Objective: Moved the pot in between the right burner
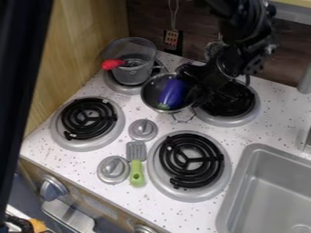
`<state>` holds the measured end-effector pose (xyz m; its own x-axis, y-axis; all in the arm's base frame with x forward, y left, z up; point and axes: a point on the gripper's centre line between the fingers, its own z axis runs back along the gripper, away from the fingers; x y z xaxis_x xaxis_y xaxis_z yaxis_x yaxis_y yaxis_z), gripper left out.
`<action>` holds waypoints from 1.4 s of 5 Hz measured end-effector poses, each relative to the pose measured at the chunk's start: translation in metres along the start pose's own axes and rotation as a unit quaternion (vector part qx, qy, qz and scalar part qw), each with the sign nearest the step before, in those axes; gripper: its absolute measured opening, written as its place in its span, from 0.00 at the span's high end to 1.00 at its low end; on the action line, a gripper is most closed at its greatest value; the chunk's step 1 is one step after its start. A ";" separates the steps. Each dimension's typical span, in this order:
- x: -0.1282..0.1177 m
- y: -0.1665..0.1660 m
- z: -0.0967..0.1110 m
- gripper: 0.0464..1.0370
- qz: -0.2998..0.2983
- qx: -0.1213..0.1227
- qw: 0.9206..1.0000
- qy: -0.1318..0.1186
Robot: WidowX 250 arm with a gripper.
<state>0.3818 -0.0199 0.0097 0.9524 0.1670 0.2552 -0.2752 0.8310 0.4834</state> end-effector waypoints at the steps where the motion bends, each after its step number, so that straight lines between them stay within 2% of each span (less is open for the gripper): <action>1: -0.007 -0.013 -0.001 0.97 -0.001 -0.003 1.000 0.014; 2: -0.008 -0.025 -0.005 0.97 -0.012 -0.027 1.000 0.006; 3: -0.008 -0.028 -0.014 0.97 -0.030 -0.035 0.999 0.008; 4: -0.011 -0.025 -0.030 0.97 -0.053 -0.034 0.998 0.021; 6: -0.011 -0.025 -0.031 0.95 -0.054 -0.037 0.998 0.024; 7: -0.012 -0.024 -0.033 0.79 -0.035 -0.030 0.999 0.021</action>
<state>0.3812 -0.0241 -0.0324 0.9739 0.1290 0.1866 -0.2010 0.8719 0.4466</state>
